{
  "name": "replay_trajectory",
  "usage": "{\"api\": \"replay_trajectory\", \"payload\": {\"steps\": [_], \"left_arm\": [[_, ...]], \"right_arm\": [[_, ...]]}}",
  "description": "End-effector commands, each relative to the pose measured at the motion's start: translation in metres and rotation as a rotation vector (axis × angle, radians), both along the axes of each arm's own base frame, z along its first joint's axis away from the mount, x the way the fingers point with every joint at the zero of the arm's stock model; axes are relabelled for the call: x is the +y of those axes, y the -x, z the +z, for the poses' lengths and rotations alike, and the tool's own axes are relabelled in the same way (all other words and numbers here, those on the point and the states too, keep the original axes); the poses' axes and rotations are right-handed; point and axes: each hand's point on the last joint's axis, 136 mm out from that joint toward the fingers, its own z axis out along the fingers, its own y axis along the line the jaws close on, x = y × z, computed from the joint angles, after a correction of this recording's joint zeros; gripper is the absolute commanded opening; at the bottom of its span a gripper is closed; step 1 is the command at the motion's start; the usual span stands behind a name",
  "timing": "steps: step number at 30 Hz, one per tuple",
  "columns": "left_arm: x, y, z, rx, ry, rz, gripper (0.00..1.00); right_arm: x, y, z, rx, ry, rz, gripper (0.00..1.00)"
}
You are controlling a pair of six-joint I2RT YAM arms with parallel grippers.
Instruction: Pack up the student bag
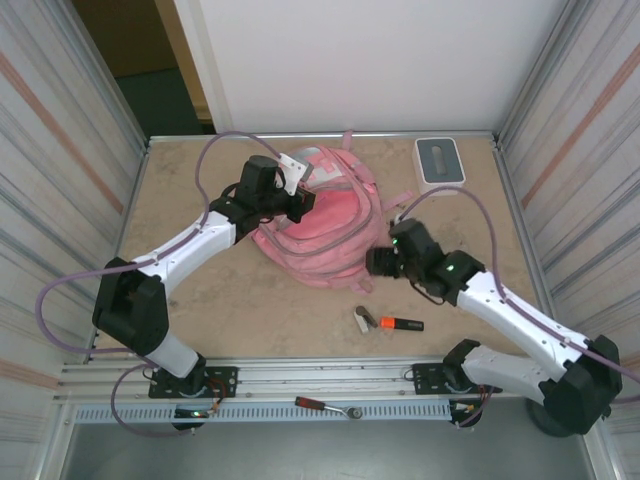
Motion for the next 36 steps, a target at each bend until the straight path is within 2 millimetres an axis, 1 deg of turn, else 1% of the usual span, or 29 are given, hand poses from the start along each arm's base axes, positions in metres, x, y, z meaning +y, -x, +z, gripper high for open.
{"api": "replay_trajectory", "payload": {"steps": [1,3,6,8,10,12,14,16,20,22,24,26,28,31,32,34,36], "left_arm": [[0.009,0.000,0.021,-0.062,0.024,0.020,0.00],[0.009,0.000,0.018,-0.058,0.023,0.023,0.00],[0.007,0.000,0.014,-0.046,0.025,0.015,0.00],[0.007,0.002,0.010,-0.035,0.026,0.009,0.00],[0.007,0.002,0.008,-0.033,0.022,0.013,0.00],[0.007,0.002,0.008,-0.029,0.018,0.010,0.00],[0.007,0.004,0.006,-0.027,0.013,0.004,0.00],[0.009,0.004,0.006,-0.029,0.009,0.009,0.00],[0.007,0.003,0.004,-0.024,0.011,0.002,0.00],[0.007,0.004,0.004,-0.022,0.013,0.000,0.00],[0.006,0.003,0.003,-0.022,0.012,0.001,0.00],[0.006,0.003,0.003,-0.019,0.010,-0.001,0.00],[0.006,0.003,0.004,-0.019,0.012,-0.003,0.00],[0.005,0.002,0.007,-0.027,0.017,-0.001,0.00],[0.005,0.002,0.008,-0.027,0.022,-0.003,0.00],[0.003,0.003,0.011,-0.024,0.036,-0.012,0.00],[0.000,0.004,0.016,-0.028,0.058,-0.020,0.00]], "right_arm": [[-0.012,0.048,-0.043,0.175,0.171,0.076,0.82],[-0.003,0.057,-0.053,0.206,0.189,0.100,0.85],[0.021,0.067,-0.067,0.226,0.211,0.172,0.87],[0.030,0.068,-0.077,0.234,0.256,0.201,0.87],[0.034,0.066,-0.085,0.239,0.309,0.208,0.86],[0.038,0.065,-0.094,0.241,0.345,0.220,0.83],[0.042,0.065,-0.102,0.252,0.350,0.234,0.78],[0.049,0.068,-0.107,0.267,0.339,0.250,0.70],[0.065,0.073,-0.115,0.276,0.297,0.298,0.49],[0.073,0.074,-0.115,0.278,0.275,0.318,0.40],[0.080,0.075,-0.112,0.276,0.249,0.334,0.35],[0.087,0.074,-0.106,0.262,0.215,0.353,0.32],[0.093,0.072,-0.093,0.237,0.184,0.371,0.30],[0.105,0.063,-0.054,0.145,0.075,0.386,0.29],[0.111,0.057,-0.039,0.111,0.006,0.386,0.28],[0.122,0.043,-0.012,0.060,-0.148,0.379,0.28],[0.130,0.020,0.020,0.002,-0.311,0.343,0.28]]}}
